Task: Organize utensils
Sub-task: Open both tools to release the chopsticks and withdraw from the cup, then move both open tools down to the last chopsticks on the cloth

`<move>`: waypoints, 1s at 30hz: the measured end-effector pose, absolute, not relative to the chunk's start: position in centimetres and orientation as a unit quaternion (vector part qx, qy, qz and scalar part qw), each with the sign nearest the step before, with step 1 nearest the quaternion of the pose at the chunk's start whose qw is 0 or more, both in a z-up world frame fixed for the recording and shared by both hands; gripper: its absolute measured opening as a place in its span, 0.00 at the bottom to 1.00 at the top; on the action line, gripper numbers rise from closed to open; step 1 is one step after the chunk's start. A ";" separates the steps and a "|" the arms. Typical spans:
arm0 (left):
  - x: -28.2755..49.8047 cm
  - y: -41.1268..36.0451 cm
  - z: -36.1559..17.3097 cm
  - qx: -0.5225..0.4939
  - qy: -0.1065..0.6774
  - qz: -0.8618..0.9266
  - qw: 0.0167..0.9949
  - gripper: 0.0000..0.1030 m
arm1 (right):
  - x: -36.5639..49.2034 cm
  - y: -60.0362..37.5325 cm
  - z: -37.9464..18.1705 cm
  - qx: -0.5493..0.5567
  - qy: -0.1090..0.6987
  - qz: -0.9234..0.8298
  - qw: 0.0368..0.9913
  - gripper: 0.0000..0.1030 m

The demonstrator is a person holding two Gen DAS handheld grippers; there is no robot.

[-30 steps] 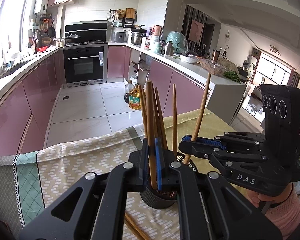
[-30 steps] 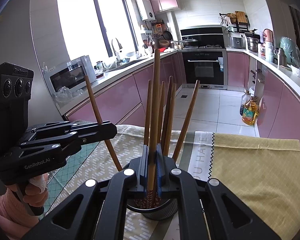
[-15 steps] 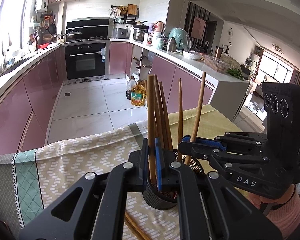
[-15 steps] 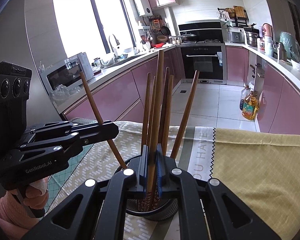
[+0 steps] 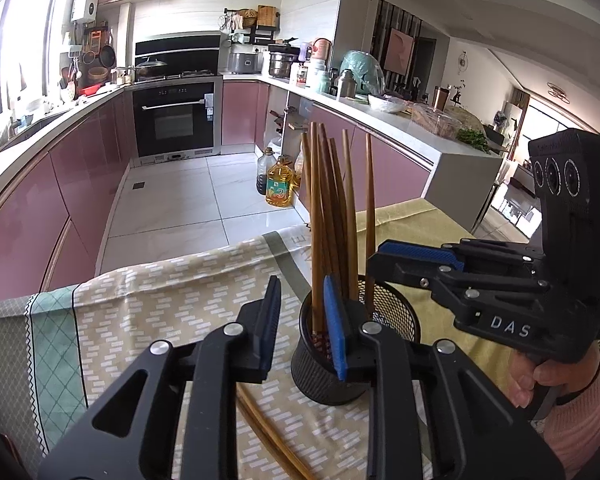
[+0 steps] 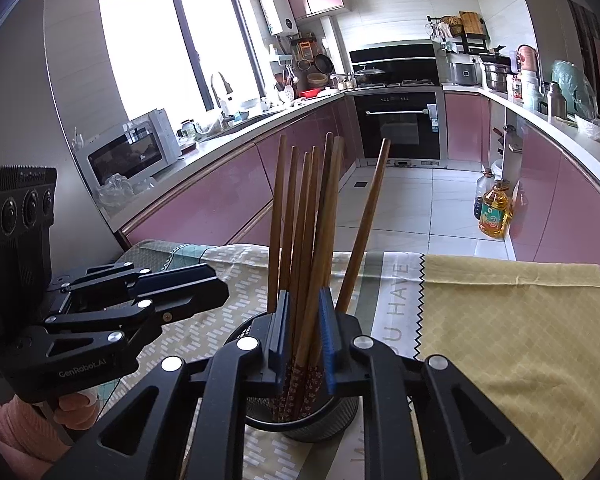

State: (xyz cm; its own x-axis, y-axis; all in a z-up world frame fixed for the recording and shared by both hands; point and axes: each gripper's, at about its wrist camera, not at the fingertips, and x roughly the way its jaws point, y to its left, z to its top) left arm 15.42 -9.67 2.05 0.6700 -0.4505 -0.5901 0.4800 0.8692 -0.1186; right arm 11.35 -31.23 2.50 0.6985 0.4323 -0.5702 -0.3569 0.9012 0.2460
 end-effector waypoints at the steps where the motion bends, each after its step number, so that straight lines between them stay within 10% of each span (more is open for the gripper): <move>1: 15.3 -9.4 2.0 0.023 0.315 -0.252 0.915 0.27 | 11.2 -31.3 2.5 0.059 0.323 0.215 0.920 0.14; 11: 12.5 -5.1 0.5 0.014 0.305 -0.216 0.927 0.53 | 6.4 -29.8 3.4 0.032 0.309 0.285 0.907 0.26; 30: 9.8 -1.0 -6.0 0.009 0.382 -0.171 0.908 0.57 | 5.9 -23.0 -7.1 0.017 0.451 0.291 0.843 0.27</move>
State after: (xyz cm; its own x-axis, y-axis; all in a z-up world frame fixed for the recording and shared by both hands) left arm 9.82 -1.00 -5.96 0.6498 -0.3032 -0.6970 0.3171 0.9415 -0.1139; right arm 5.86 -23.04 -7.09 0.4234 0.5060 -0.7514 -0.4762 0.8299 0.2906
